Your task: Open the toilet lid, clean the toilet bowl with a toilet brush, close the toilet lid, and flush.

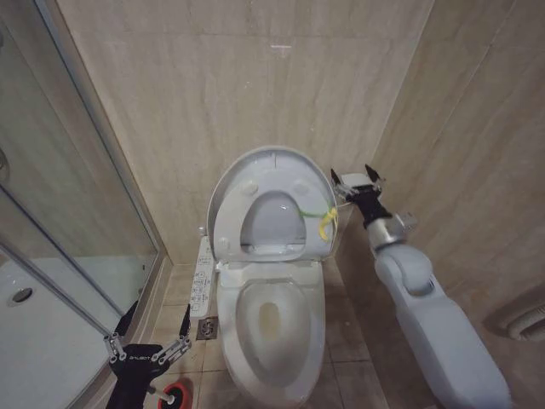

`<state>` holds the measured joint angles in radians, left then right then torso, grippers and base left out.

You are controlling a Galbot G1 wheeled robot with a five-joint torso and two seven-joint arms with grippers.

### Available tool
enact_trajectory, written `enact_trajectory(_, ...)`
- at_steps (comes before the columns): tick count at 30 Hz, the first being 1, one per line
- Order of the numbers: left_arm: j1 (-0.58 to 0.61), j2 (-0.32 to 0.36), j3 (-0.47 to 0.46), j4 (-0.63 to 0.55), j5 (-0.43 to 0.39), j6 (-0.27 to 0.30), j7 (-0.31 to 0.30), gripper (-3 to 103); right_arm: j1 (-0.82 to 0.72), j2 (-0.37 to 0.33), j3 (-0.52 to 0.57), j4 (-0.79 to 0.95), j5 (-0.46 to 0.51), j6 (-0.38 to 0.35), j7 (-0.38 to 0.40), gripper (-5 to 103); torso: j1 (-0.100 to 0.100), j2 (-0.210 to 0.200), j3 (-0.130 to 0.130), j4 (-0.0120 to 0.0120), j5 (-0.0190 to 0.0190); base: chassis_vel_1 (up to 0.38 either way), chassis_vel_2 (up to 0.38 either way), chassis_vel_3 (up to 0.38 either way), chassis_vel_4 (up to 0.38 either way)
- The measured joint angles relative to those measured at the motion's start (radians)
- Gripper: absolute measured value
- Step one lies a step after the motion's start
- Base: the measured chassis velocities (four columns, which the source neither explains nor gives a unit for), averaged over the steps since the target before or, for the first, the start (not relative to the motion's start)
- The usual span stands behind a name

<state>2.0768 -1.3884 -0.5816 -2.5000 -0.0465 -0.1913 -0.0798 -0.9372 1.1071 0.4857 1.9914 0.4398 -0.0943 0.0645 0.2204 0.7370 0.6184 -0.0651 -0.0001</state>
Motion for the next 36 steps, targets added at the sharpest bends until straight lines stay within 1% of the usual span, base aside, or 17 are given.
enact_trajectory(6, 0.0, 0.0, 0.0, 0.0, 0.0, 0.0, 0.0, 100, -0.087, -0.001, 0.013, 0.068, 0.005, -0.003, 0.004, 100, 0.0, 0.0, 0.0, 0.0003, 0.0001, 0.0, 0.0, 0.0, 0.0)
enact_trajectory(8, 0.0, 0.0, 0.0, 0.0, 0.0, 0.0, 0.0, 100, -0.139, -0.005, 0.028, 0.116, 0.007, -0.017, 0.012, 100, 0.0, 0.0, 0.0, 0.0005, 0.0002, 0.0, 0.0, 0.0, 0.0)
enact_trajectory(9, 0.0, 0.0, 0.0, 0.0, 0.0, 0.0, 0.0, 100, -0.139, -0.005, 0.028, 0.116, 0.007, -0.017, 0.012, 100, 0.0, 0.0, 0.0, 0.0005, 0.0002, 0.0, 0.0, 0.0, 0.0)
enact_trajectory(12, 0.0, 0.0, 0.0, 0.0, 0.0, 0.0, 0.0, 100, -0.277, -0.013, 0.073, 0.248, 0.036, -0.044, 0.053, 100, 0.0, 0.0, 0.0, 0.0025, 0.0, 0.0, 0.0, 0.0, 0.0)
enact_trajectory(13, 0.0, 0.0, 0.0, 0.0, 0.0, 0.0, 0.0, 100, -0.335, -0.013, 0.092, 0.295, 0.046, -0.059, 0.059, 100, 0.0, 0.0, 0.0, 0.0022, -0.0002, 0.0, 0.0, 0.0, 0.0)
enact_trajectory(14, 0.0, 0.0, 0.0, 0.0, 0.0, 0.0, 0.0, 100, -0.335, -0.013, 0.092, 0.295, 0.046, -0.059, 0.059, 100, 0.0, 0.0, 0.0, 0.0022, -0.0002, 0.0, 0.0, 0.0, 0.0)
enact_trajectory(16, 0.0, 0.0, 0.0, 0.0, 0.0, 0.0, 0.0, 100, -0.464, 0.003, 0.139, 0.389, 0.049, -0.076, 0.069, 100, 0.0, 0.0, 0.0, 0.0016, -0.0003, 0.0, 0.0, 0.0, 0.0)
enact_trajectory(18, 0.0, 0.0, 0.0, 0.0, 0.0, 0.0, 0.0, 100, -0.497, 0.015, 0.149, 0.411, 0.041, -0.078, 0.074, 100, 0.0, 0.0, 0.0, 0.0014, -0.0005, 0.0, 0.0, 0.0, 0.0)
enact_trajectory(20, 0.0, 0.0, 0.0, 0.0, 0.0, 0.0, 0.0, 100, -0.541, 0.048, 0.152, 0.439, 0.019, -0.084, 0.089, 100, 0.0, 0.0, 0.0, 0.0015, 0.0, 0.0, 0.0, 0.0, 0.0)
enact_trajectory(22, 0.0, 0.0, 0.0, 0.0, 0.0, 0.0, 0.0, 100, -0.583, 0.102, 0.139, 0.462, -0.012, -0.092, 0.1, 100, 0.0, 0.0, 0.0, 0.0015, -0.0001, 0.0, 0.0, 0.0, 0.0)
enact_trajectory(23, 0.0, 0.0, 0.0, 0.0, 0.0, 0.0, 0.0, 100, -0.583, 0.102, 0.139, 0.462, -0.012, -0.092, 0.1, 100, 0.0, 0.0, 0.0, 0.0015, -0.0001, 0.0, 0.0, 0.0, 0.0)
enact_trajectory(24, 0.0, 0.0, 0.0, 0.0, 0.0, 0.0, 0.0, 100, -0.607, 0.146, 0.129, 0.465, -0.048, -0.089, 0.101, 100, 0.0, 0.0, 0.0, 0.0016, -0.0001, 0.0, 0.0, 0.0, 0.0)
enact_trajectory(25, 0.0, 0.0, 0.0, 0.0, 0.0, 0.0, 0.0, 100, -0.627, 0.176, 0.123, 0.464, -0.078, -0.078, 0.098, 100, 0.0, 0.0, 0.0, 0.0015, 0.0003, 0.0, 0.0, 0.0, 0.0)
enact_trajectory(26, 0.0, 0.0, 0.0, 0.0, 0.0, 0.0, 0.0, 100, -0.649, 0.2, 0.121, 0.458, -0.108, -0.063, 0.093, 100, 0.0, 0.0, 0.0, 0.0015, -0.0001, 0.0, 0.0, 0.0, 0.0)
enact_trajectory(27, 0.0, 0.0, 0.0, 0.0, 0.0, 0.0, 0.0, 100, -0.649, 0.2, 0.121, 0.458, -0.108, -0.063, 0.093, 100, 0.0, 0.0, 0.0, 0.0015, -0.0001, 0.0, 0.0, 0.0, 0.0)
enact_trajectory(31, 0.0, 0.0, 0.0, 0.0, 0.0, 0.0, 0.0, 100, -0.738, 0.244, 0.145, 0.437, -0.187, -0.014, 0.068, 100, 0.0, 0.0, 0.0, 0.0011, -0.0002, 0.0, 0.0, 0.0, 0.0)
enact_trajectory(36, 0.0, 0.0, 0.0, 0.0, 0.0, 0.0, 0.0, 100, -0.786, 0.27, 0.164, 0.385, -0.232, 0.009, 0.032, 100, 0.0, 0.0, 0.0, 0.0012, 0.0001, 0.0, 0.0, 0.0, 0.0)
